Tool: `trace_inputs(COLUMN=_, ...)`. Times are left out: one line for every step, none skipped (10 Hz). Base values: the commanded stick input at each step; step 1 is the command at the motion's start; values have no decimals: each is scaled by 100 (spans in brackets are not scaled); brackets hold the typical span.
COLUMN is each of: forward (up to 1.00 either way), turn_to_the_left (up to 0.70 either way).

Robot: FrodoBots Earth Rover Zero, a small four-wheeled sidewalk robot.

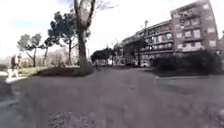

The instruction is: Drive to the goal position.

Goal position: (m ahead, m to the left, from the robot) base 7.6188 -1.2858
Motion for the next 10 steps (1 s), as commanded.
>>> trace_inputs(forward=70, turn_to_the_left=0)
trace_inputs(forward=70, turn_to_the_left=0)
trace_inputs(forward=70, turn_to_the_left=0)
trace_inputs(forward=70, turn_to_the_left=0)
trace_inputs(forward=70, turn_to_the_left=0)
trace_inputs(forward=70, turn_to_the_left=0)
trace_inputs(forward=70, turn_to_the_left=0)
trace_inputs(forward=70, turn_to_the_left=0)
trace_inputs(forward=70, turn_to_the_left=0)
trace_inputs(forward=70, turn_to_the_left=0)
